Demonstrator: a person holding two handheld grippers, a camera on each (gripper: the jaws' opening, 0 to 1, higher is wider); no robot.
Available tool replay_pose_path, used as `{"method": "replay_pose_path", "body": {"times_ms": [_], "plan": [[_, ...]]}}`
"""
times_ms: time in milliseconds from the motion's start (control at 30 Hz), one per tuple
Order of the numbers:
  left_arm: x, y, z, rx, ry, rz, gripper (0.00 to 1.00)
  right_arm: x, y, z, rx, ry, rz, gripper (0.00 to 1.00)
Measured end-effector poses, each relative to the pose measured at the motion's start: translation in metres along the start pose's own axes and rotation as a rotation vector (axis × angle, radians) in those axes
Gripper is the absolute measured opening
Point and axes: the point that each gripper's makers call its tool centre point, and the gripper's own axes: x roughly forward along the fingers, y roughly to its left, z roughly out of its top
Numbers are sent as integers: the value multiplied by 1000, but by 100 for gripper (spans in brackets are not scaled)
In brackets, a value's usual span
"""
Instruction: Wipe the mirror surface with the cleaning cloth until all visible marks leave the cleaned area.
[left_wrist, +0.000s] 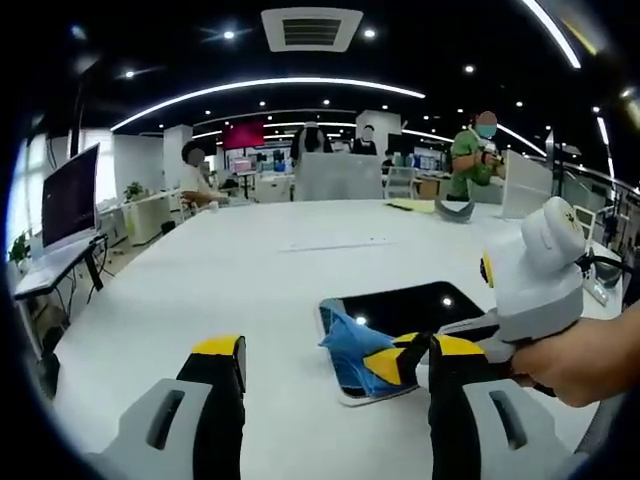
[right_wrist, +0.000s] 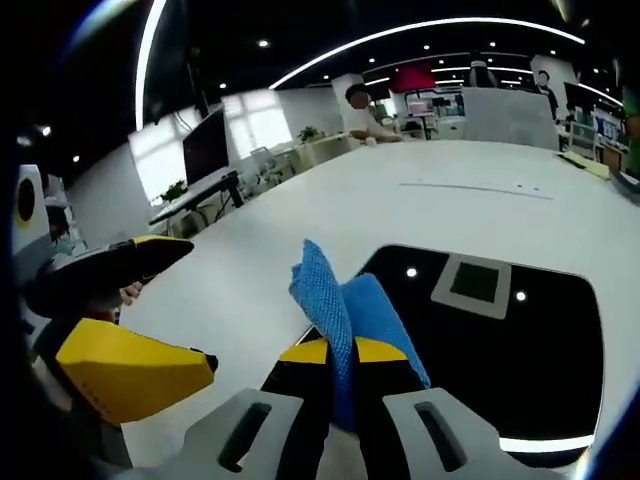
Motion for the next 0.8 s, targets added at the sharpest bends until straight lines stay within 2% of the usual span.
{"method": "replay_pose_path", "body": {"times_ms": [533, 800], "plan": [[0, -6, -2, 17, 12, -14, 75, -13, -12, -4, 27, -8, -18, 3], [-1, -7, -2, 20, 16, -18, 75, -26, -30, -9, 48, -18, -43, 3]]}}
